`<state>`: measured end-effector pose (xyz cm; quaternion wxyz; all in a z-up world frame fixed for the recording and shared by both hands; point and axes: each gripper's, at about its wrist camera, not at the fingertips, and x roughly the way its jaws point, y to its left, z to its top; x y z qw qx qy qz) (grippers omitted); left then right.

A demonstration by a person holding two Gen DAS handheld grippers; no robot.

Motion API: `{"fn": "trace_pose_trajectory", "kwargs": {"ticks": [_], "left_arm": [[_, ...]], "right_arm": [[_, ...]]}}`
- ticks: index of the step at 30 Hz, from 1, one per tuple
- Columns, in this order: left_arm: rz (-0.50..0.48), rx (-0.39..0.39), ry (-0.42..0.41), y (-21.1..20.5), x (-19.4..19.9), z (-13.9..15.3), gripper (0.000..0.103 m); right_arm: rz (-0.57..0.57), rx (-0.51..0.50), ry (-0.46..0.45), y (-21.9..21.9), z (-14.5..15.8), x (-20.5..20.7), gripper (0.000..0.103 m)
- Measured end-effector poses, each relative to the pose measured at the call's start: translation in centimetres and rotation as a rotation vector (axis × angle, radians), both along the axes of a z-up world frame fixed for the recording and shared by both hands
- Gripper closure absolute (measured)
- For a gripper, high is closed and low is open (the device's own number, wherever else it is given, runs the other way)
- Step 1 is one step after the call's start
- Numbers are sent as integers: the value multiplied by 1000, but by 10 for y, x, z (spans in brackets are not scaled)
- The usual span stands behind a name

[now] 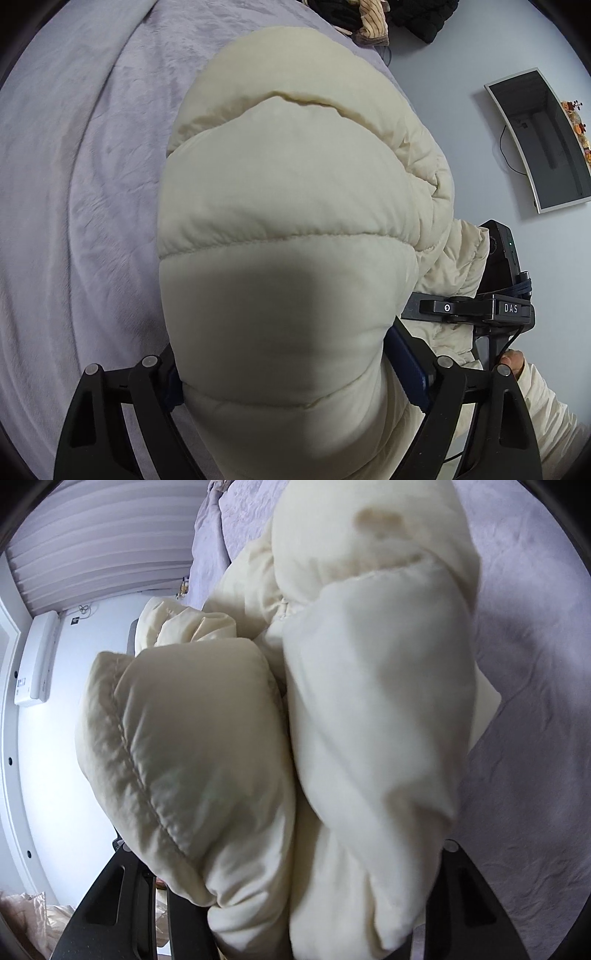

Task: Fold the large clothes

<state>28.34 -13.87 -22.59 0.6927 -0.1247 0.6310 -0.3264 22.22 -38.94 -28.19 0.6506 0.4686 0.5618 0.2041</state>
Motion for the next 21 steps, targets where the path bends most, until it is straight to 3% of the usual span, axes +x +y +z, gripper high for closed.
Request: {"fn": "trace_pose_trajectory", "kwargs": {"ticks": [9, 11, 13, 16, 21], "left_arm": [[111, 122, 47, 69, -54, -28, 13], [122, 140, 45, 70, -59, -34, 13], [123, 146, 27, 67, -61, -35, 13], [123, 141, 24, 62, -64, -32, 13], [122, 125, 29, 73, -63, -33, 13]], "right_arm": [[138, -2, 71, 84, -42, -9, 51], [147, -31, 81, 93, -50, -11, 48], [148, -83, 99, 97, -54, -10, 37], [153, -169, 132, 93, -43, -3, 30], [166, -350, 136, 86, -6, -10, 30]]}}
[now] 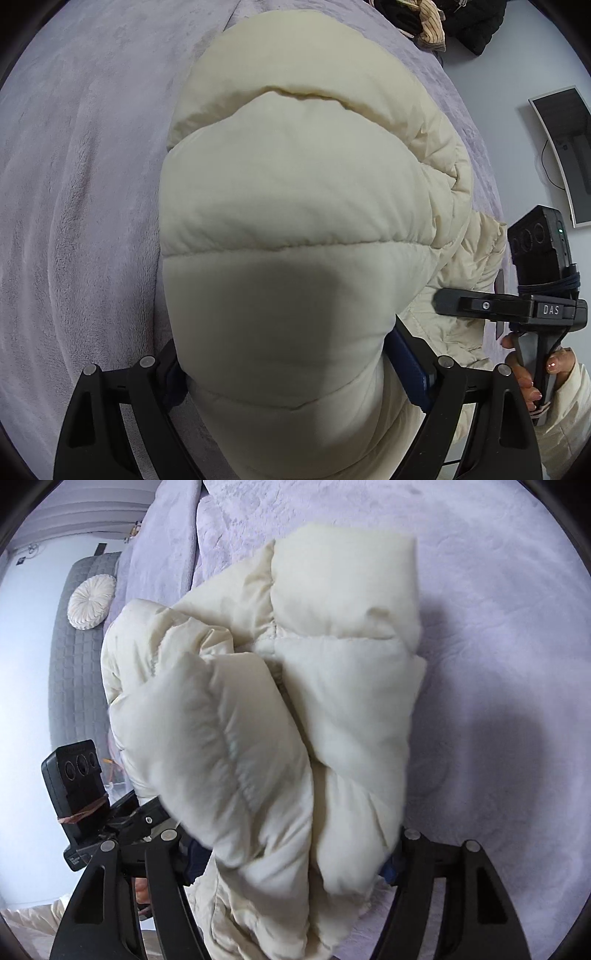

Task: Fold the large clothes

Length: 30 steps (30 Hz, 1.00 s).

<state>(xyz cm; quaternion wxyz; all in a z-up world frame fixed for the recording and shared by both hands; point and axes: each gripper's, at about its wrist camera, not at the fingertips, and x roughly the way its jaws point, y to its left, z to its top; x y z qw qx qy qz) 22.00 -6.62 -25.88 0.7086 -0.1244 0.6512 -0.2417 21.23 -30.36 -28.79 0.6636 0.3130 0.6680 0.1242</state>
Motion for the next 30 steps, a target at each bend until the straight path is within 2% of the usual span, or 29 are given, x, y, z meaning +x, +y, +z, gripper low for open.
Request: {"fn": "trace_pose_trajectory", "kwargs": {"ticks": [5, 6, 9, 10, 12, 14, 16, 21, 26, 28, 30], "left_arm": [[-2, 0, -1, 21, 1, -2, 13], [-3, 0, -2, 23, 1, -2, 13], [-10, 5, -8, 29, -7, -11, 13], [-13, 9, -9, 29, -7, -10, 13], [-10, 12, -7, 27, -1, -14, 13], [-6, 9, -5, 23, 0, -10, 13], [-11, 8, -10, 22, -1, -7, 13], [-20, 9, -43, 32, -2, 20, 13], [2, -34, -153, 54, 6, 71, 13], [-3, -69, -182, 49, 16, 91, 13], [-24, -106, -199, 37, 25, 98, 13]], "right_arm": [[-24, -206, -70, -9, 50, -14, 31], [-28, -225, -97, -7, 59, -16, 36], [-51, -218, -131, 4, 72, -12, 61], [-59, -214, -131, 9, 71, -9, 73], [-77, -246, -123, 22, 63, -3, 90], [-99, -315, -110, 35, 54, -8, 91], [-136, -343, -72, 28, 39, -14, 91], [-210, -309, -20, 18, -4, -24, 91], [-224, -279, -30, 8, -11, -31, 91], [-222, -276, -37, 6, -12, -34, 91], [-227, -271, -42, 3, -13, -38, 91]]}}
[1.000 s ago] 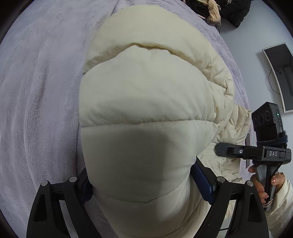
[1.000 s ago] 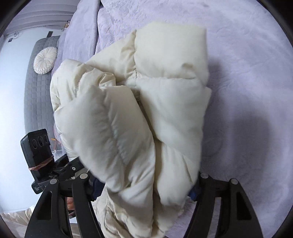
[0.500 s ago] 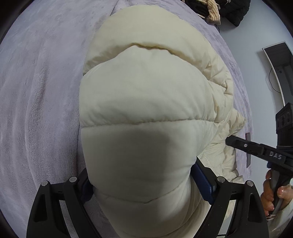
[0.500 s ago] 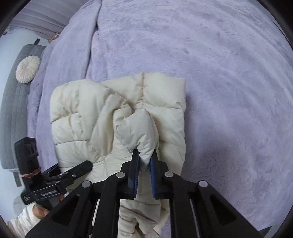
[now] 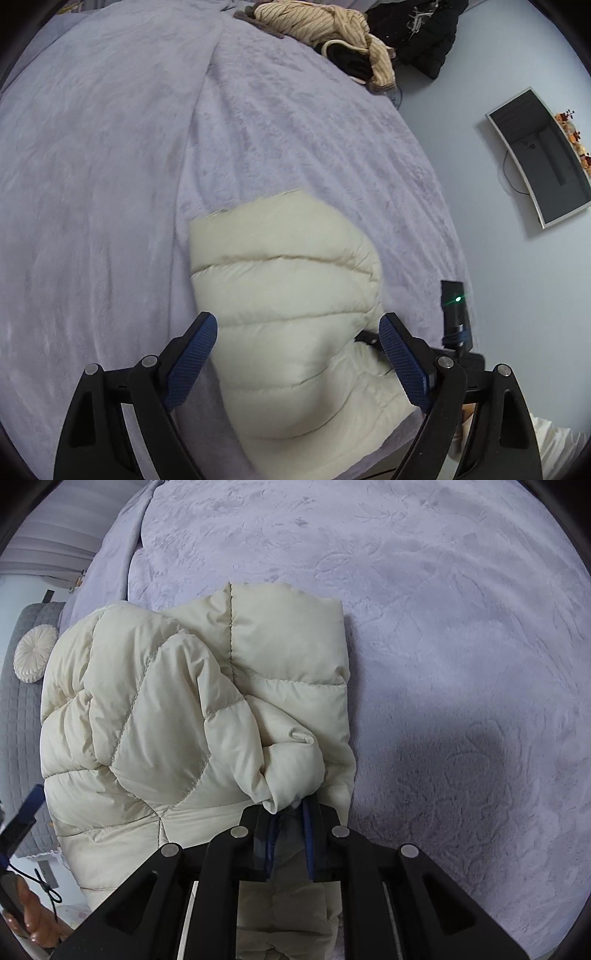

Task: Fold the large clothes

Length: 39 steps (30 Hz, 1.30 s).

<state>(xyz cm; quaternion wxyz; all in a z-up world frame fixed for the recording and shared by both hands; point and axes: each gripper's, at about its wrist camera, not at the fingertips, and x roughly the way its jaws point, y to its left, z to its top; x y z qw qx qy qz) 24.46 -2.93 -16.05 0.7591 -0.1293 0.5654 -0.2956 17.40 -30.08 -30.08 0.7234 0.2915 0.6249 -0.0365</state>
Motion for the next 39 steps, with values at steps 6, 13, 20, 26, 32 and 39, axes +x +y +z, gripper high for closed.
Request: {"fn": "trace_pose_trajectory", "kwargs": {"ticks": [6, 13, 20, 26, 32, 39], "left_arm": [[-52, 33, 41, -64, 22, -45, 13], [-50, 106, 63, -68, 22, -68, 13], [-20, 120, 69, -66, 28, -75, 13], [-63, 158, 55, -80, 26, -94, 13], [-62, 171, 52, -85, 24, -106, 13], [-65, 181, 45, -87, 23, -108, 13]], "right_arm": [[-5, -4, -20, -1, -2, -15, 91], [-43, -7, -42, -14, 52, -44, 90], [145, 66, -82, 26, 97, -79, 90], [119, -1, 17, 36, 20, -90, 92], [135, -21, 3, 38, 11, -93, 92], [126, -1, 7, 36, 8, -94, 92]]}}
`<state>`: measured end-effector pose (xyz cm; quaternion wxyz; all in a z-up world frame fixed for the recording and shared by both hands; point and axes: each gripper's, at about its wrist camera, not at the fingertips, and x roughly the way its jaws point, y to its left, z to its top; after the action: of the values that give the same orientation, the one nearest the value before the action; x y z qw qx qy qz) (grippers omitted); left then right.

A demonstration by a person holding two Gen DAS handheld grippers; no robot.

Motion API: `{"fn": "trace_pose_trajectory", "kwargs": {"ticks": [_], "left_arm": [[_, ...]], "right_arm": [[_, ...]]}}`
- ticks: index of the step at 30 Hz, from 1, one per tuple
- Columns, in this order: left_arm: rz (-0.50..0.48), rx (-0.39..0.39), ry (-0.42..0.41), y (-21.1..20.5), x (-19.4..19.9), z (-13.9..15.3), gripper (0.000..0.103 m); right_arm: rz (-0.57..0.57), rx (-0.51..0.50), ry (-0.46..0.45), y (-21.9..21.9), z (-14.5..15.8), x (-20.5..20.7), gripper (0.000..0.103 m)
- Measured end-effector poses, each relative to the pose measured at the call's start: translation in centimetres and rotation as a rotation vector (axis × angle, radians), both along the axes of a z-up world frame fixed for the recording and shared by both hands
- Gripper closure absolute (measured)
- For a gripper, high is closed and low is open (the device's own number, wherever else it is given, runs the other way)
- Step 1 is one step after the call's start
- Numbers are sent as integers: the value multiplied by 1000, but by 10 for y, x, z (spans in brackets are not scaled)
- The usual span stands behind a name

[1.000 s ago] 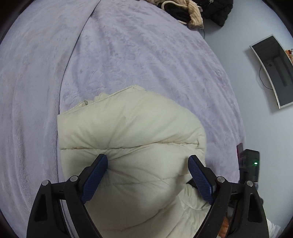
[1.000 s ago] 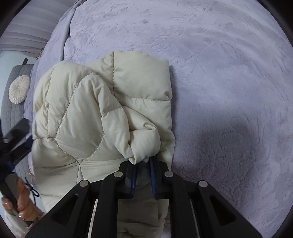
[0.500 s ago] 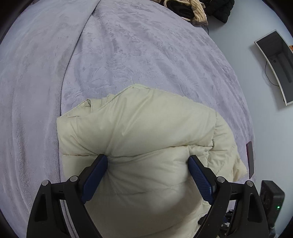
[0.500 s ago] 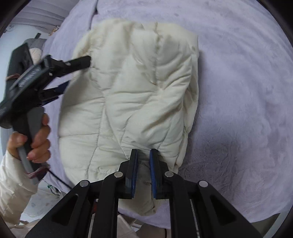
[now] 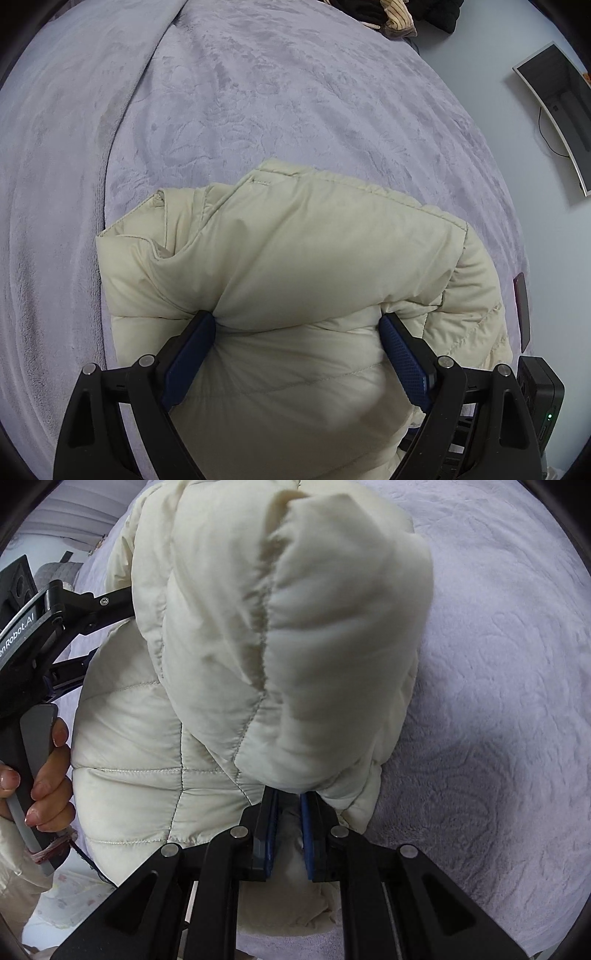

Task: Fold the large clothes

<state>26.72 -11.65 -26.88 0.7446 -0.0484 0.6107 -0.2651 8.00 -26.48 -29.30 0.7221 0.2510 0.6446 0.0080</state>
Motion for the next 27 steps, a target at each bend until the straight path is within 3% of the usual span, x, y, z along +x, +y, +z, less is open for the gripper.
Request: {"fn": "trace_pose_trajectory", "kwargs": {"ticks": [13, 21, 27], "left_arm": [[-1, 22, -9, -5, 1, 0, 11], [38, 34, -34, 19, -11, 44, 11], [58, 90, -77, 54, -41, 80, 11]], "right_arm": [[-21, 18, 17, -19, 3, 11, 92], [-48, 28, 26, -23, 33, 11, 87], [-52, -4, 12, -25, 67, 9, 87]]}}
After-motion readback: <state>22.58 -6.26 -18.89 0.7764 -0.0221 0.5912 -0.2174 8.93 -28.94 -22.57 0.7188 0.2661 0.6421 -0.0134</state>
